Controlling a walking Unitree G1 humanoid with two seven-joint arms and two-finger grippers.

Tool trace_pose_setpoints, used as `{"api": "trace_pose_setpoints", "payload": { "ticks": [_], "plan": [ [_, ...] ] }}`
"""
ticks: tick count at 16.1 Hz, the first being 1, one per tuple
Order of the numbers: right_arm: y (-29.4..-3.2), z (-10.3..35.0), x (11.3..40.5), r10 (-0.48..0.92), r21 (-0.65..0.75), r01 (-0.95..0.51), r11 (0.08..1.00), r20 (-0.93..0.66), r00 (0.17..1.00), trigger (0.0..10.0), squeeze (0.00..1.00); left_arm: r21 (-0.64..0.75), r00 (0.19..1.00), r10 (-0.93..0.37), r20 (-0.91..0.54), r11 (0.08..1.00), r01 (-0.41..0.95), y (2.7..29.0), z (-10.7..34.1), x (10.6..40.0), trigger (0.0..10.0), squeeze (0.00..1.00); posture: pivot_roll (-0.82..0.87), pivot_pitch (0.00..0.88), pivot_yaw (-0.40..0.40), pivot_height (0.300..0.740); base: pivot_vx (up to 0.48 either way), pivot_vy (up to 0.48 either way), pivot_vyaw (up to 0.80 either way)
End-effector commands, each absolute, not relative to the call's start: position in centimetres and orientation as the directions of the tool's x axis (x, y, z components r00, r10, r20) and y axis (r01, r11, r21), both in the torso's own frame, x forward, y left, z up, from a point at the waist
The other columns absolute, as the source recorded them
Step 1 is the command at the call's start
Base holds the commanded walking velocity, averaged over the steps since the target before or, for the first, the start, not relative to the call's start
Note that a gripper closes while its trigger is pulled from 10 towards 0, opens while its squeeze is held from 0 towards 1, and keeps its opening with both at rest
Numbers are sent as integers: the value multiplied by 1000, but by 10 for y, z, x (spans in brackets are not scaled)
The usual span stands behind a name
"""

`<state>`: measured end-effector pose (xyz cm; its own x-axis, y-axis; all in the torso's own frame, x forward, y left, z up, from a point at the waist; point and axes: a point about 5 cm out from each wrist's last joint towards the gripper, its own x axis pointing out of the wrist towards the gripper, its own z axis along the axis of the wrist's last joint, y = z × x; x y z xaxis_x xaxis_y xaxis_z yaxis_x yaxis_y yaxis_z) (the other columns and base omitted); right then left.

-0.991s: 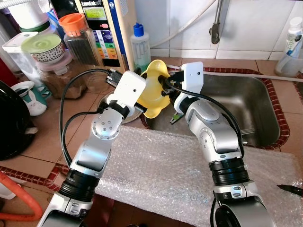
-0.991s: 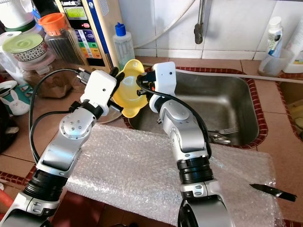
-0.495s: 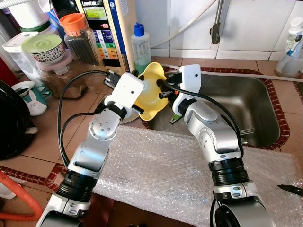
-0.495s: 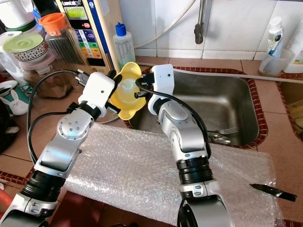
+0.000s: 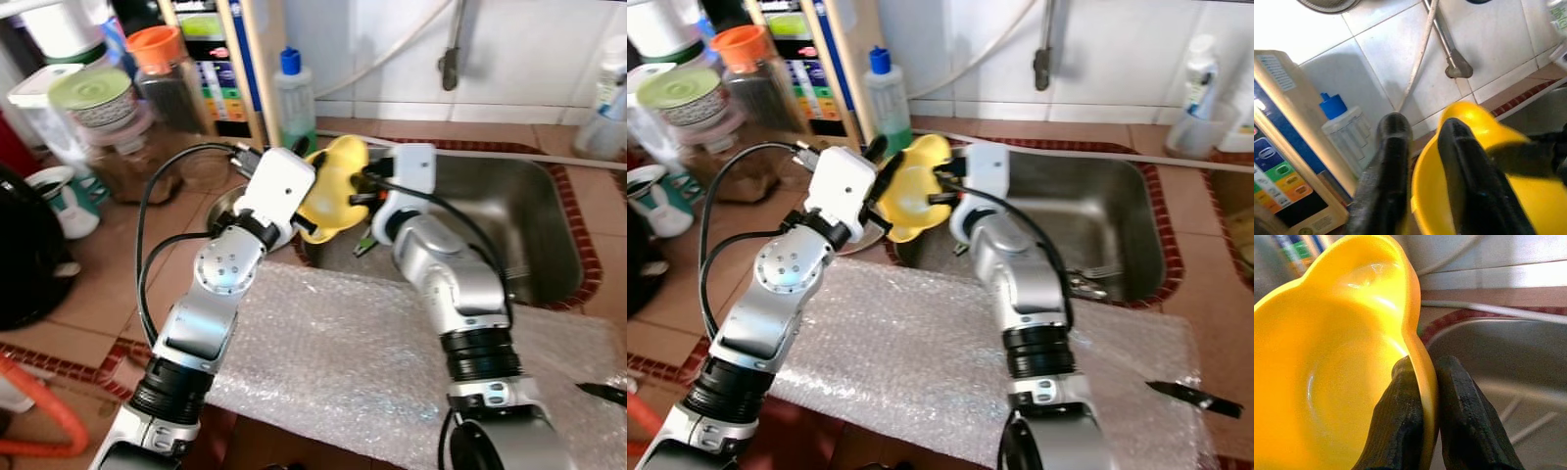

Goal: Kitchen organization

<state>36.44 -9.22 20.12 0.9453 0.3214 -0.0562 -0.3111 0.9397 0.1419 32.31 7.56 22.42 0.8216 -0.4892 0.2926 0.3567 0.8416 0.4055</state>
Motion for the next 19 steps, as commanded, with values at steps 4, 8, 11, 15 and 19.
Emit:
{"api": "trace_pose_setpoints", "payload": {
  "ticks": [4,8,11,15,19],
  "plan": [
    [-100,201,368,253,107,-246,963,-57,966,0,0,340,810,-507,294,848,407,81,228,321,10000,1000,-214,92,156,740,0,0,0],
    [-139,196,371,100,-50,-102,994,-39,994,0,0,352,771,-609,187,774,526,88,215,315,10000,1000,-211,95,153,740,0,0,0],
    [-176,185,368,-9,-240,-1,971,-39,999,0,0,373,695,-718,-19,640,672,90,192,306,10000,1000,-213,97,156,740,0,0,0],
    [-198,170,363,-57,-346,27,938,-75,996,0,0,353,631,-764,-136,557,751,94,180,299,10000,1000,-218,98,160,740,0,0,0],
    [-200,157,358,-50,-370,8,929,-105,993,1098,0,356,602,-777,-186,518,778,95,177,296,10000,1000,-217,100,161,740,0,0,0]
  ]
}}
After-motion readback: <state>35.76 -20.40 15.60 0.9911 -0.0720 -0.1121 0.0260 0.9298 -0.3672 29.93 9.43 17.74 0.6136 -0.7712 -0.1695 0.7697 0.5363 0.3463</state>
